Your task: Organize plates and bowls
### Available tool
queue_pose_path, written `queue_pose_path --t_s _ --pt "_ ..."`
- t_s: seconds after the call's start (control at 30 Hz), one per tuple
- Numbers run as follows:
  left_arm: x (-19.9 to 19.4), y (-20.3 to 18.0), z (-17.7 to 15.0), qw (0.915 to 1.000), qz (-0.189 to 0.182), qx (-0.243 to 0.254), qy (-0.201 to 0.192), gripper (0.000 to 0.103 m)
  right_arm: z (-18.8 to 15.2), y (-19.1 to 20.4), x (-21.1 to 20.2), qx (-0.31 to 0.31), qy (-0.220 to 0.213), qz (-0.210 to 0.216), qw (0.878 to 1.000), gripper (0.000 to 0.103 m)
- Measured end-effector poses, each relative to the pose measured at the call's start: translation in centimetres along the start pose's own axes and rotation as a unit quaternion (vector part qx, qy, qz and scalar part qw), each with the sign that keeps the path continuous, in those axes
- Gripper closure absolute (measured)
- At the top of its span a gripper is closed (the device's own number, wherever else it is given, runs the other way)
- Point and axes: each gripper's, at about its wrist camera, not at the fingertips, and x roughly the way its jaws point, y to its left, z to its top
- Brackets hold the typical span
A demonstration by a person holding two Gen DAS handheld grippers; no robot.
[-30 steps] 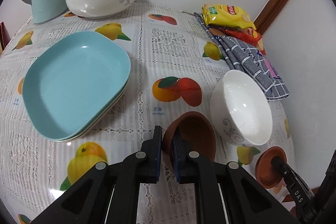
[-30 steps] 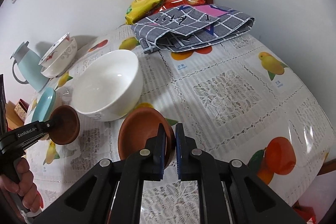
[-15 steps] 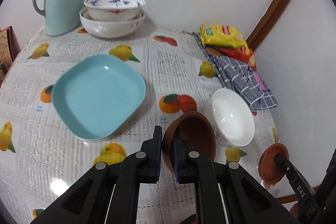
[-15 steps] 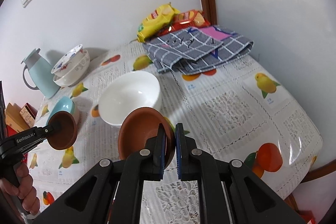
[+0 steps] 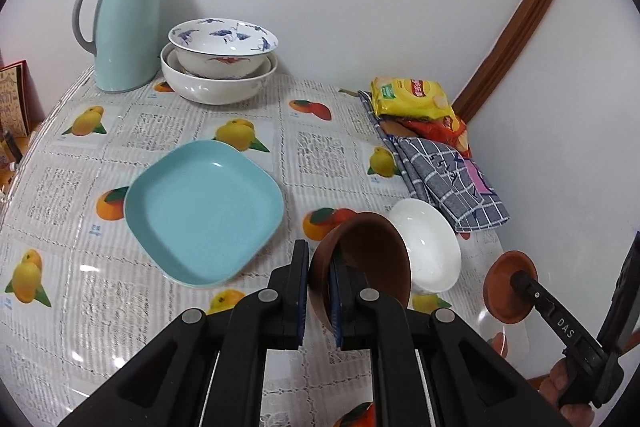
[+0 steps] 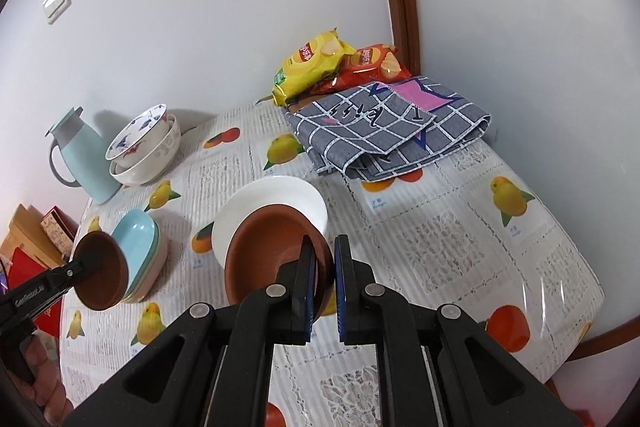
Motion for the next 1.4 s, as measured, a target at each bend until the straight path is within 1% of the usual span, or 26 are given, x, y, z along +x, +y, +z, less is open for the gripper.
queue_pose_path --t_s 0.23,0.47,0.57,0.7,0.87,1.07,1.4 --pt "0.5 1.5 1.1 0.9999 0.007 -0.012 -0.001 0.093 1.0 1.1 1.7 -0.013 0.009 -0.003 1.0 0.094" --pt "2.4 2.4 1.1 0.9996 0.014 -0.021 0.014 0.093 0.9 2.5 4.2 -0.03 0.023 -0.013 0.999 0.094" --pt "2.9 2.7 1.2 0.9995 0.014 -0.02 0.018 0.093 0.9 2.7 5.1 -0.031 0.031 -0.009 0.999 0.094" --pt "3.6 2.9 1.2 0.9994 0.015 -0.02 0.022 0.093 1.3 3.0 6.3 -0.041 0.034 -0.019 0.998 0.094" --pt "4.6 3.3 1.3 0.9991 0.016 -0.024 0.03 0.093 1.8 3.2 7.7 -0.045 0.044 -0.023 0.998 0.094" --pt "5.5 3.8 1.4 0.9988 0.019 -0.027 0.036 0.093 1.4 4.0 9.8 -0.059 0.062 -0.029 0.996 0.094" --pt "6.7 3.9 1.6 0.9984 0.02 -0.025 0.046 0.093 1.3 4.2 12.1 -0.064 0.078 -0.033 0.994 0.094"
